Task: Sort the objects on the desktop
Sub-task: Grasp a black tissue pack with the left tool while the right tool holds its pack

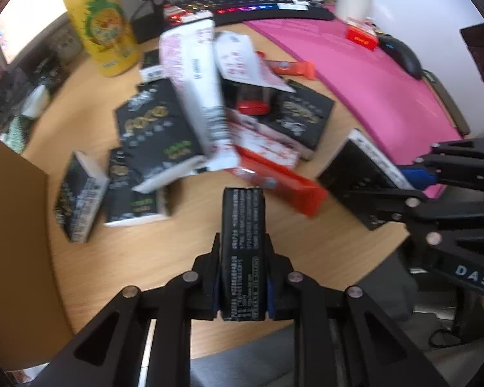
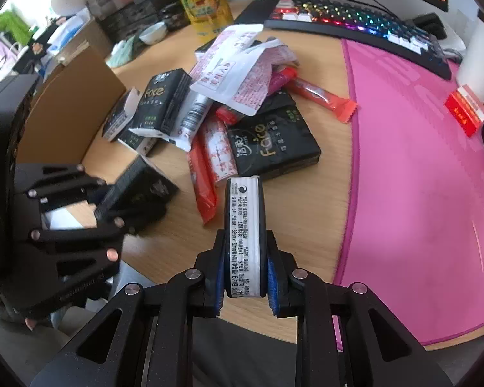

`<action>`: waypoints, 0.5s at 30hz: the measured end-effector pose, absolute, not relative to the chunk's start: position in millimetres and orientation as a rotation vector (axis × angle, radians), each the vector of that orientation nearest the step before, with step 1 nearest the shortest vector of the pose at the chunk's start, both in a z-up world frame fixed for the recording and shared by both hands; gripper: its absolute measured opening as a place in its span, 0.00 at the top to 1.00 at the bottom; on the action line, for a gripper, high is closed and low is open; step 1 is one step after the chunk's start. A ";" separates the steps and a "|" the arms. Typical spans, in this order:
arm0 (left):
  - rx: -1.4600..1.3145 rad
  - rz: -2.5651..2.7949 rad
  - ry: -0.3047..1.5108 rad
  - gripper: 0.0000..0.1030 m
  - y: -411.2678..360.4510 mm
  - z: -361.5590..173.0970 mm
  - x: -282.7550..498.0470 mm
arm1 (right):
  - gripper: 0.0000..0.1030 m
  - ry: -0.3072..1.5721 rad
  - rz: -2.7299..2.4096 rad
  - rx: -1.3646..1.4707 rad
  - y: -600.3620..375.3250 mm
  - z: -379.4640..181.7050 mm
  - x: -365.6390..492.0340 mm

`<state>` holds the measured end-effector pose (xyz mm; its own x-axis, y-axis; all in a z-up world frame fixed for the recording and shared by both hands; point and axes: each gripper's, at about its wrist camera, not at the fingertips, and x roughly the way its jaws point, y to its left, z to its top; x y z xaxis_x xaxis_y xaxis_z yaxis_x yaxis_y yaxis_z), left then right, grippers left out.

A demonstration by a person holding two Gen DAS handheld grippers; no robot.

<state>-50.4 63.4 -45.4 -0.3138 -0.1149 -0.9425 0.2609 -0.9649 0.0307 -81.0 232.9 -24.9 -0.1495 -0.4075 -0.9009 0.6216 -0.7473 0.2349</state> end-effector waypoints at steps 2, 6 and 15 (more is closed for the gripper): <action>1.674 -2.357 0.193 0.79 59.1 -44.6 -46.5 | 0.77 0.262 -1.952 1.444 231.0 -24.5 -81.2; 1.650 -2.378 0.244 0.71 52.7 -38.4 -41.9 | 0.69 0.252 -1.946 1.448 233.6 -20.6 -84.0; 1.627 -2.385 0.221 0.61 51.7 -34.8 -40.5 | 0.64 0.289 -1.941 1.444 229.6 -19.0 -77.2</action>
<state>-40.5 51.7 -34.8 -0.3480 -0.1159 -0.9303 0.2849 -0.9585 0.0128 -77.2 229.6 -19.0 -0.1424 -0.3924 -0.9087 0.6404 -0.7365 0.2177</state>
